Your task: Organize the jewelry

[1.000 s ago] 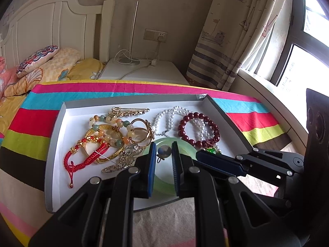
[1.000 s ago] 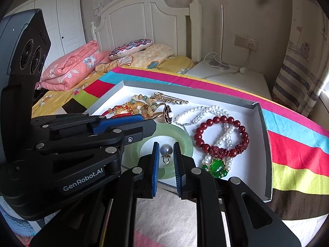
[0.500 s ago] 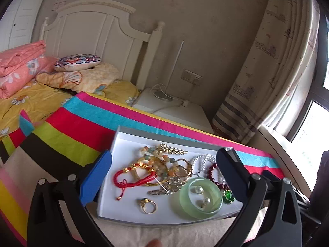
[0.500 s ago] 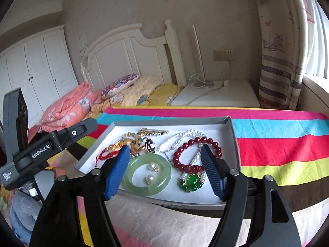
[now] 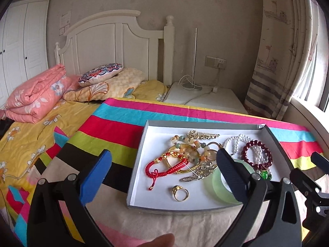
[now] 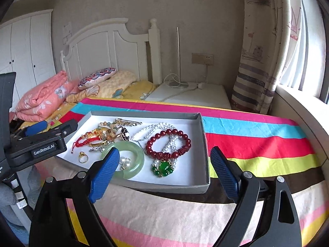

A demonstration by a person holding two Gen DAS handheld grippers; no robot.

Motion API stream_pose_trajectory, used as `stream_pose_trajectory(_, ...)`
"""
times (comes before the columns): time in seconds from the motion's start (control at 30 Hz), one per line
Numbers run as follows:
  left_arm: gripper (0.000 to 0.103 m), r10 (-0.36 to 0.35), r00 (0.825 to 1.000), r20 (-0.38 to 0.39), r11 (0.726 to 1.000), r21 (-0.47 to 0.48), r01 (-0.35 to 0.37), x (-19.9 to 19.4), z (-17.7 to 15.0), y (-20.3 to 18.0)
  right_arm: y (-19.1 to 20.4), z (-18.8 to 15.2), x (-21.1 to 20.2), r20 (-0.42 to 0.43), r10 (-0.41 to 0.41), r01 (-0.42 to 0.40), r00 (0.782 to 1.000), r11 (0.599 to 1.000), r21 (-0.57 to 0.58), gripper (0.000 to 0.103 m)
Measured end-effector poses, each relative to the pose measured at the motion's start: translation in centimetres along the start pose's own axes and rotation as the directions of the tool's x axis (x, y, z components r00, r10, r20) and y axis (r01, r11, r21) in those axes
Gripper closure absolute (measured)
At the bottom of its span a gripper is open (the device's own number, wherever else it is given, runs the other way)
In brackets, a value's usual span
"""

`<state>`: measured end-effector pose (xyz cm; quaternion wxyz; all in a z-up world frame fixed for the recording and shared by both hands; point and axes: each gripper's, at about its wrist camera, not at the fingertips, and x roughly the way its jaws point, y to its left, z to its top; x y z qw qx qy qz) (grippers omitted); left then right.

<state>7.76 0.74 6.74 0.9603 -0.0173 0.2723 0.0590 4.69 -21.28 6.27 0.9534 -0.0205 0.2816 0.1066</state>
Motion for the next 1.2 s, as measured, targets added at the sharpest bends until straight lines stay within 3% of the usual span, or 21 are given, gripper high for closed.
stream_pose_trajectory(0.1, 0.002, -0.014, 1.000, -0.006, 1.000, 0.028, 0.014, 0.0, -0.4, -0.5, 0.0, -0.6, 0.1, -0.015, -0.035, 0.035, 0.999, 0.999, -0.009, 0.017)
stream_pose_trajectory(0.47, 0.002, -0.058, 0.994, -0.092, 0.997, 0.052, 0.063, 1.4, -0.9, -1.2, 0.1, -1.4, 0.3, -0.031, -0.036, 0.036, 0.999, 0.999, -0.022, 0.017)
stream_pose_trajectory(1.2, 0.002, -0.079, 0.990, -0.117, 0.993, 0.072, 0.088, 1.8, -1.3, -1.8, 0.5, -1.6, 0.5, -0.039, -0.031, 0.030, 0.999, 0.999, -0.029, 0.017)
